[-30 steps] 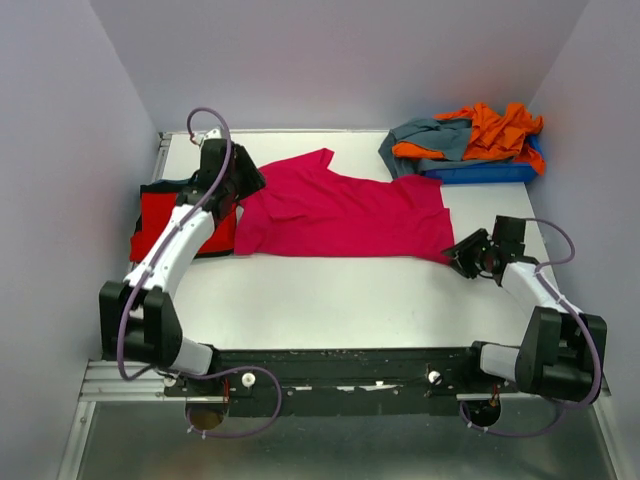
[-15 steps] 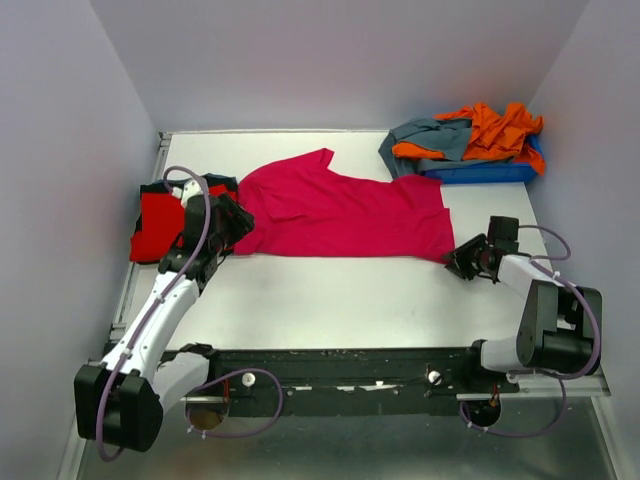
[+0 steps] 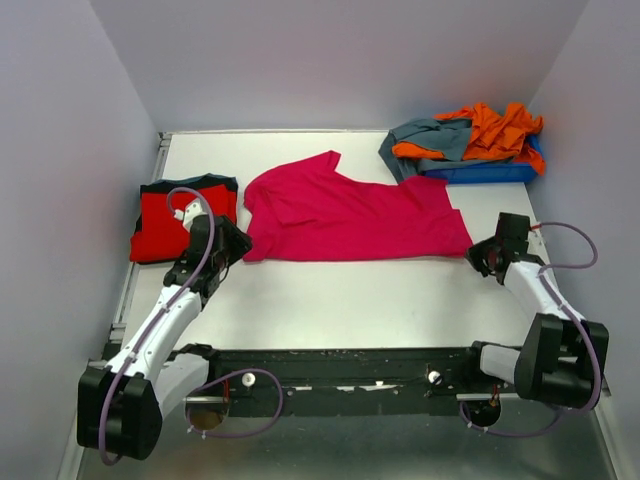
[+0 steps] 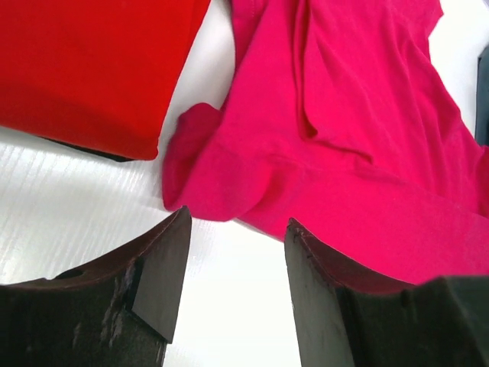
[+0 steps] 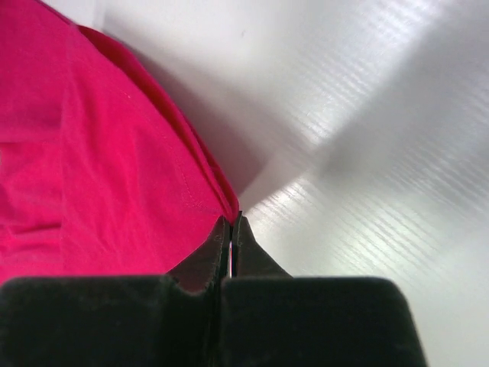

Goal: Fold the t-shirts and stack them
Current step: Fold the flattened tshirt in 1/3 of the way

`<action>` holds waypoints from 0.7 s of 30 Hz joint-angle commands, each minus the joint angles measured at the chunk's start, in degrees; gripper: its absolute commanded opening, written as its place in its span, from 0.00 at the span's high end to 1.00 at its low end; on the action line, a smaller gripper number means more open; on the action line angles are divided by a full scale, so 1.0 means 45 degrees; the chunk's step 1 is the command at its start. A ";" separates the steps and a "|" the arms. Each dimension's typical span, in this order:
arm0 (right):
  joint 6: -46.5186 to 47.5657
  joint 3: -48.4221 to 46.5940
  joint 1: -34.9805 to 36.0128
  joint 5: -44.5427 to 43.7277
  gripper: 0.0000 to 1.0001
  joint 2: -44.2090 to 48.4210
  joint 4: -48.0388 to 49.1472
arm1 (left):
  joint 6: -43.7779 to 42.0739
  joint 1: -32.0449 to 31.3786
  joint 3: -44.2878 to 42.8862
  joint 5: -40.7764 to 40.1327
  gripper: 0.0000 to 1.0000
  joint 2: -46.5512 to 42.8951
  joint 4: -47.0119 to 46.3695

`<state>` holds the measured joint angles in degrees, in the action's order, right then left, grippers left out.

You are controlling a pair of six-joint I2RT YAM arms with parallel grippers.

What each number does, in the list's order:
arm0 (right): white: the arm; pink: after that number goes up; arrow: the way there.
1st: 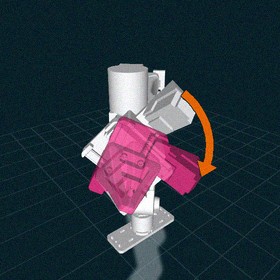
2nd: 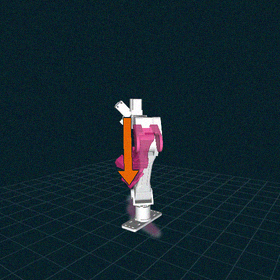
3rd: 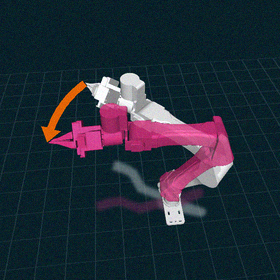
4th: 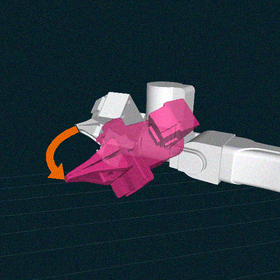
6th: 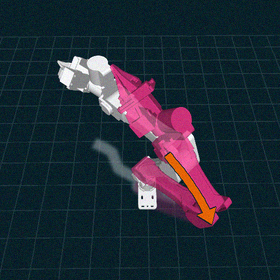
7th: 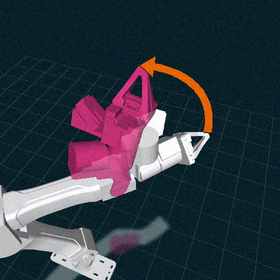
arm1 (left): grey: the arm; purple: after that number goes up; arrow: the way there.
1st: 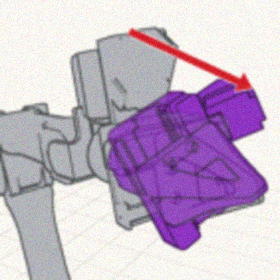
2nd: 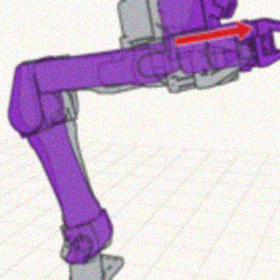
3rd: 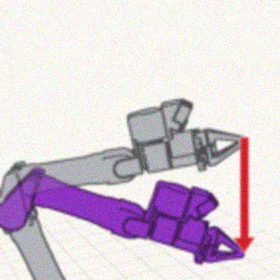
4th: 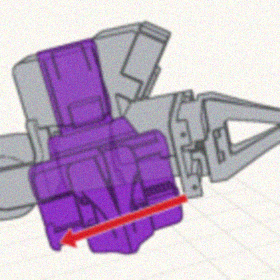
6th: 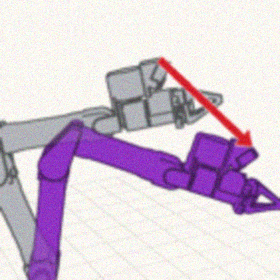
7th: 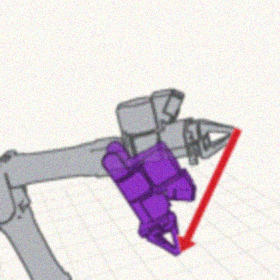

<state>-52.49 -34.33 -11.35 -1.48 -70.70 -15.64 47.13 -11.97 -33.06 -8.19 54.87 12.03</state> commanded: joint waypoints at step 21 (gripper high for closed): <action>0.0629 0.1554 -0.0113 0.0015 0.99 0.0788 0.0272 | 0.1498 -0.1110 0.1156 -0.1814 0.41 0.3351 -0.2596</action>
<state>-50.59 -27.73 -11.38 -2.72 -67.35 -15.84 54.61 -17.04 -25.85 -13.19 66.41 4.16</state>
